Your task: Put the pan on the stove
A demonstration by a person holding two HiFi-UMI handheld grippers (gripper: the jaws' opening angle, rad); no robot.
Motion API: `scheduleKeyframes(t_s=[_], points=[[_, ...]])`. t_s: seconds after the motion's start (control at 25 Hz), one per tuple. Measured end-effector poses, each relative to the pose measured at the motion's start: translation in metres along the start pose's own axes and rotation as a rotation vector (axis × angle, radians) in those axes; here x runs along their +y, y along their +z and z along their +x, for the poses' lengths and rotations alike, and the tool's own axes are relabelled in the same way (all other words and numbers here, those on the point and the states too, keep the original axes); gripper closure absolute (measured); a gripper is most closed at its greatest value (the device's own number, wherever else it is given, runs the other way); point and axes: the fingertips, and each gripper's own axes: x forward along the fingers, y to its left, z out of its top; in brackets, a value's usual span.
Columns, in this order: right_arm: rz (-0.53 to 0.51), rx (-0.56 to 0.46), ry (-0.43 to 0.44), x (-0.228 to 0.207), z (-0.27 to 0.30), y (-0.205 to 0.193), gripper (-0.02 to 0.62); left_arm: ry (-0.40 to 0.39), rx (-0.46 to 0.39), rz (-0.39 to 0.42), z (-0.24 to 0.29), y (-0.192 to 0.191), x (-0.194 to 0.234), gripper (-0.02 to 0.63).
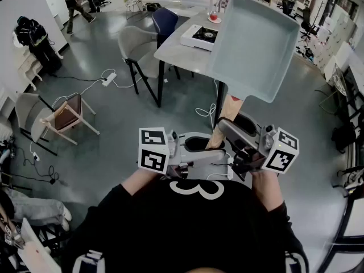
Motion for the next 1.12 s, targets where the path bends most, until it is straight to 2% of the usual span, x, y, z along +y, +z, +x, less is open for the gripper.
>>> scheduleKeyframes(t_s=[0.44,1.12], points=[[-0.014,0.003,0.023,0.005,0.004,0.009,0.437,0.016,0.007,0.021,0.002,0.008,-0.003,0.497],[-0.010,-0.005,0.000,-0.020,0.010,0.007,0.434,-0.008,-0.003,-0.006,-0.002,0.012,0.020,0.495]])
